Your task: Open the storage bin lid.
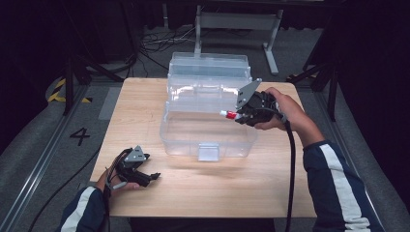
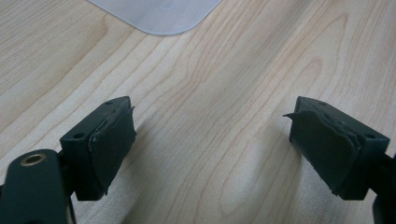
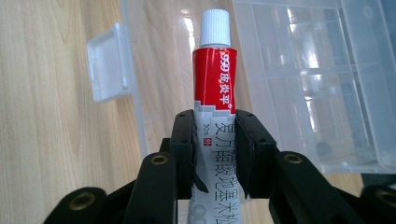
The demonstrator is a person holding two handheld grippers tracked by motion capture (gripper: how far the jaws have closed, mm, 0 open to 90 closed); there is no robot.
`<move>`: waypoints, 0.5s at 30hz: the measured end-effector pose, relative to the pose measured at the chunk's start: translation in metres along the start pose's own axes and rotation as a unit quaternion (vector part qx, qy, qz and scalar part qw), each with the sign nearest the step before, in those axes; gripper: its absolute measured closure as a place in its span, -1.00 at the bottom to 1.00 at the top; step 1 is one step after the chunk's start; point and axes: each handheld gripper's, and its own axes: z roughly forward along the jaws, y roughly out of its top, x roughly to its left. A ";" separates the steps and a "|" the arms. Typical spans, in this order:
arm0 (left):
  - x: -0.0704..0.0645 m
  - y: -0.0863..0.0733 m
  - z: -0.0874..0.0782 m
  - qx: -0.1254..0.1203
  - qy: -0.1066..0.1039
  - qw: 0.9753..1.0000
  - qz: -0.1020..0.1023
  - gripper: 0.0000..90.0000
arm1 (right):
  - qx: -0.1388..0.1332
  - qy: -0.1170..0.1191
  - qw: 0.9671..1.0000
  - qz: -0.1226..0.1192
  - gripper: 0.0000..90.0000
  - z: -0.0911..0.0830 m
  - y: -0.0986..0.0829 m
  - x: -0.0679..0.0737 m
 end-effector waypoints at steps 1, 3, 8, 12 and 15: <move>0.000 0.000 0.000 0.000 0.000 1.000 0.000 -0.68 | 0.000 0.000 1.000 0.004 0.57 0.002 0.000 -0.001; 0.000 0.000 0.000 0.000 0.000 1.000 0.000 -0.68 | 0.008 -0.007 1.000 0.005 0.57 0.007 0.001 -0.004; 0.000 0.000 0.000 0.000 0.000 1.000 0.000 -0.68 | 0.016 0.001 1.000 0.004 0.57 0.018 0.004 -0.009; 0.000 0.000 0.000 0.000 0.000 1.000 0.000 -0.68 | 0.023 0.008 1.000 0.002 0.57 0.026 0.007 -0.012; 0.000 0.000 0.000 0.000 0.000 1.000 0.000 -0.68 | 0.028 0.016 0.999 0.007 0.57 0.033 0.008 -0.015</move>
